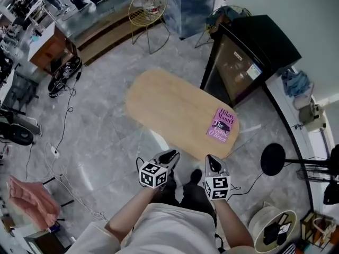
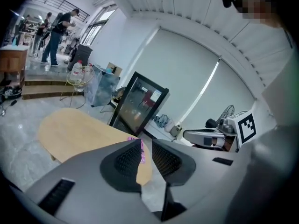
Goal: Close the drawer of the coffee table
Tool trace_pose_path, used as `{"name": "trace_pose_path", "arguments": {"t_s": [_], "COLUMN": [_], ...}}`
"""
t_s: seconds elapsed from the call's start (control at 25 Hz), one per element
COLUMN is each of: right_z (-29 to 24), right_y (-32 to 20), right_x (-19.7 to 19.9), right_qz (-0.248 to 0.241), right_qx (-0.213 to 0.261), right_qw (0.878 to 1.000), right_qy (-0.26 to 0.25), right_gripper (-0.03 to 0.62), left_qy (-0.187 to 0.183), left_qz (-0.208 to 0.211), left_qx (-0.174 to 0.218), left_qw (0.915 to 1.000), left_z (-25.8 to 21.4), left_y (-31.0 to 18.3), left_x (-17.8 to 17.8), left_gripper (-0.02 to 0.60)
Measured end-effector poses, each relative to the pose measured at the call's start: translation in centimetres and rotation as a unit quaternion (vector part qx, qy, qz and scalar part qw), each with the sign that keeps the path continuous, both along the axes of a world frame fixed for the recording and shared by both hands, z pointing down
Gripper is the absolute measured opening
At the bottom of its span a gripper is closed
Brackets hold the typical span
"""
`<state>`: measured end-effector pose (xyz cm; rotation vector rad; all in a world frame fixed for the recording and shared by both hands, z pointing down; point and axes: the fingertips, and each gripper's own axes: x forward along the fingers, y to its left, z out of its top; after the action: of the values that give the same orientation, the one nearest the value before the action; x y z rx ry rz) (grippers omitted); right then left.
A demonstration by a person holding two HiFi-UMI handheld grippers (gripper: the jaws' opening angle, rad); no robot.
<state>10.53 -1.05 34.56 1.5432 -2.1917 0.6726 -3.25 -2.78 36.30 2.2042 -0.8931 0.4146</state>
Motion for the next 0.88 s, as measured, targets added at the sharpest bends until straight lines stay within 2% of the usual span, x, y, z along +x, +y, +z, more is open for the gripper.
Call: {"name": "trace_pose_path", "arguments": {"t_s": [0.16, 0.28, 0.48, 0.64, 0.88], "right_z": [-4.8, -8.3, -14.0, -18.0, -22.3], "right_y": [0.5, 1.7, 2.6, 3.0, 2.6], "right_x": [0.4, 0.9, 1.7, 2.1, 1.8], "right_qz": [0.006, 0.019, 0.027, 0.035, 0.002], "right_qx": [0.015, 0.022, 0.061, 0.093, 0.141], "right_qw": [1.000, 1.000, 0.998, 0.995, 0.990], "right_qy": [0.004, -0.003, -0.020, -0.032, -0.024], "right_gripper": [0.011, 0.011, 0.011, 0.011, 0.011], "left_qy": [0.002, 0.011, 0.015, 0.019, 0.017], "left_qz": [0.004, 0.011, 0.031, 0.031, 0.039], "left_qx": [0.034, 0.051, 0.090, 0.126, 0.177], "left_qw": [0.9994, 0.9986, 0.9953, 0.9913, 0.9833], "left_z": [-5.2, -9.0, -14.7, -18.6, -23.2], "left_y": [-0.2, 0.8, 1.2, 1.2, 0.5], "left_x": [-0.1, -0.3, -0.3, -0.9, -0.7], "left_gripper": [0.027, 0.011, 0.008, 0.008, 0.008]}}
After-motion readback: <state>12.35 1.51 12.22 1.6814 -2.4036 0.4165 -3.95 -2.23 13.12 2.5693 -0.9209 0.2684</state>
